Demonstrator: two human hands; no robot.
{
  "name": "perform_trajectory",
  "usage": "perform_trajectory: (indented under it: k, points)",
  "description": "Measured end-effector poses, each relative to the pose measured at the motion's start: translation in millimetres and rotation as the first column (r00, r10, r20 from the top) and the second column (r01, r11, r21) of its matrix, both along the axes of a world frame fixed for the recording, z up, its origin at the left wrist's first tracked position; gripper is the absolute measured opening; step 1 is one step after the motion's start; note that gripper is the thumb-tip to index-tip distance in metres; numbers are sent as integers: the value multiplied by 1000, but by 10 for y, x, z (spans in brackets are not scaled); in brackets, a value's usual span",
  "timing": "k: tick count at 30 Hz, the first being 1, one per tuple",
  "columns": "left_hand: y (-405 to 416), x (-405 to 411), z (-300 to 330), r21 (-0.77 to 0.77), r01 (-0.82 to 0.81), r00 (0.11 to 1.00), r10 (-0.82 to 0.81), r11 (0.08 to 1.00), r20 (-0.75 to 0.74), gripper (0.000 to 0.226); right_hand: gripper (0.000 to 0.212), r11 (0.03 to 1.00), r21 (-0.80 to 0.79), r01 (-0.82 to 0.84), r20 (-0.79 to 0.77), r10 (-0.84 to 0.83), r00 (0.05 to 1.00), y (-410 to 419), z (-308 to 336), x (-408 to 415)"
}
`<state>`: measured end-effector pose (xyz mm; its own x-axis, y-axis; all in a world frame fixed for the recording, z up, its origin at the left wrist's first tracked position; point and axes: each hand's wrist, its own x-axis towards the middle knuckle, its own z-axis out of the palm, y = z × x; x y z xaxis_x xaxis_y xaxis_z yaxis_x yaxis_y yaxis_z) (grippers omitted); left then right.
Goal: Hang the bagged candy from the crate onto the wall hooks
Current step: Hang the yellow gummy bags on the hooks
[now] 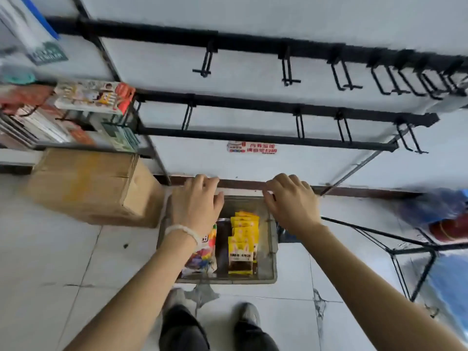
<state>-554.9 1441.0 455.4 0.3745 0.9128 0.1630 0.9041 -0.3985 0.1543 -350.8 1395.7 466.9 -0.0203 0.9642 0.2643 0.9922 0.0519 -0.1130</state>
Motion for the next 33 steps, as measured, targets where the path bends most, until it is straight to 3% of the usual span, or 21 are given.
perform_trajectory:
  k: [2,6,11,16,21,29,33]
  points:
    - [-153,51,-390,-83,-31,999,33,996,19,32,15,998,-60,-23,-4,22,1000,-113,-386,70]
    - [-413,43,-1321,-173,-88,992,71,981,-100,24,13,966,-249,-65,-21,62,998,-322,-1371,153]
    - [-514,-7,-2611,-292,-113,986,71,950,-153,25,22,890,-454,-46,-47,28,999,-443,-2743,187]
    - [-432,-6,-3879,-388,-149,973,67,910,-219,29,10,837,-547,-35,-57,4,998,-366,-3949,104]
    - [-175,123,-4857,-411,-107,975,14,905,-223,35,26,801,-599,3,-62,-51,997,-52,-4936,82]
    - [42,487,-6075,-499,10,971,-128,866,-203,40,40,654,-755,51,-59,-146,988,347,-6109,87]
    - [-26,577,-6395,-467,26,965,-145,884,-221,39,38,663,-742,100,-29,-180,983,379,-6309,87]
